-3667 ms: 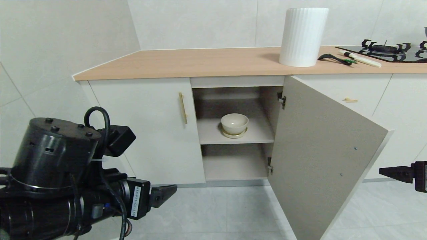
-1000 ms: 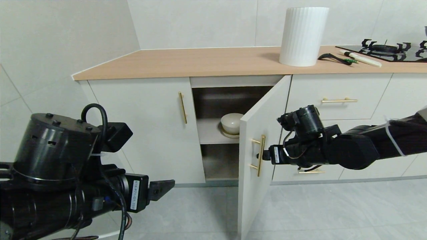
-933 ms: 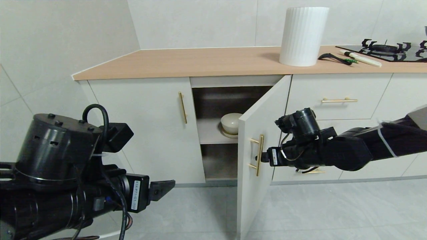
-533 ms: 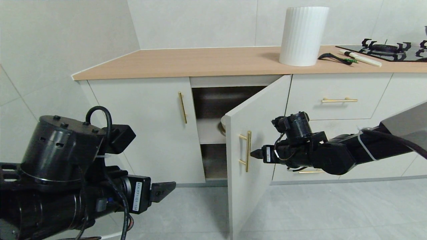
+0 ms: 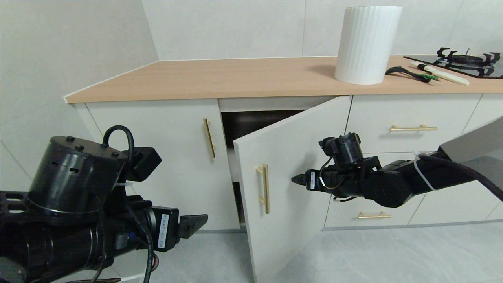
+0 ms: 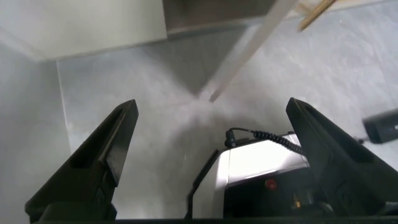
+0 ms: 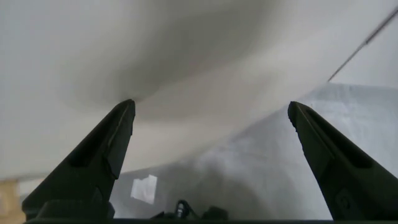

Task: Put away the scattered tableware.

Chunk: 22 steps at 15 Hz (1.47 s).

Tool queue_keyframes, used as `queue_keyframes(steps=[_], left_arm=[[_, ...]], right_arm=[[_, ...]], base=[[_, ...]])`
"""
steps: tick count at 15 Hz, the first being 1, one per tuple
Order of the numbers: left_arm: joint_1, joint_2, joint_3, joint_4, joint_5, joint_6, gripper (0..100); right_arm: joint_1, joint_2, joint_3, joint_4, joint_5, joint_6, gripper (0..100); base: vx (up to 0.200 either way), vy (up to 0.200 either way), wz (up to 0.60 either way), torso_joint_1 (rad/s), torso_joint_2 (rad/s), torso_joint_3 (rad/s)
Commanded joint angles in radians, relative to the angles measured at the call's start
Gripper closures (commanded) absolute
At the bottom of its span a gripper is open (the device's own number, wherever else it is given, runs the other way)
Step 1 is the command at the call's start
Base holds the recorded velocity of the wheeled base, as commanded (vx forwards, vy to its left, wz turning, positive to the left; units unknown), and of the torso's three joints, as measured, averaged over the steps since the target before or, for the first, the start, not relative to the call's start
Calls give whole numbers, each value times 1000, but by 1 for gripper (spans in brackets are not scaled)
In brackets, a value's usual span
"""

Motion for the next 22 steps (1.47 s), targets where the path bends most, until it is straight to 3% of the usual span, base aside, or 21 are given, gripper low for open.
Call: queue_keyframes(steps=[1,6,15,19,22], left_arm=[[0,5,1,-2,1,0,0],[0,1,-2,-15,2,-2,0],[0,-1,-2,-21,24,-14,0],[0,1,-2,-22,24,-14,0],[0,2,-1,-22,24,-14,0]], right_arm=[[13,-7,-2,-5,-1,17,0],[43,-19,-6,-5,-5,72,0],[76,39,-190,6,-18,367,0],[72,142,-318,30,-166,385,0],[56,176,-387,78,-202,414,0]], base=[[200,0,0,2,2,-7],[0,0,0,0,0,0],[0,0,0,0,0,0],[0,0,0,0,0,0],[0,0,0,0,0,0]])
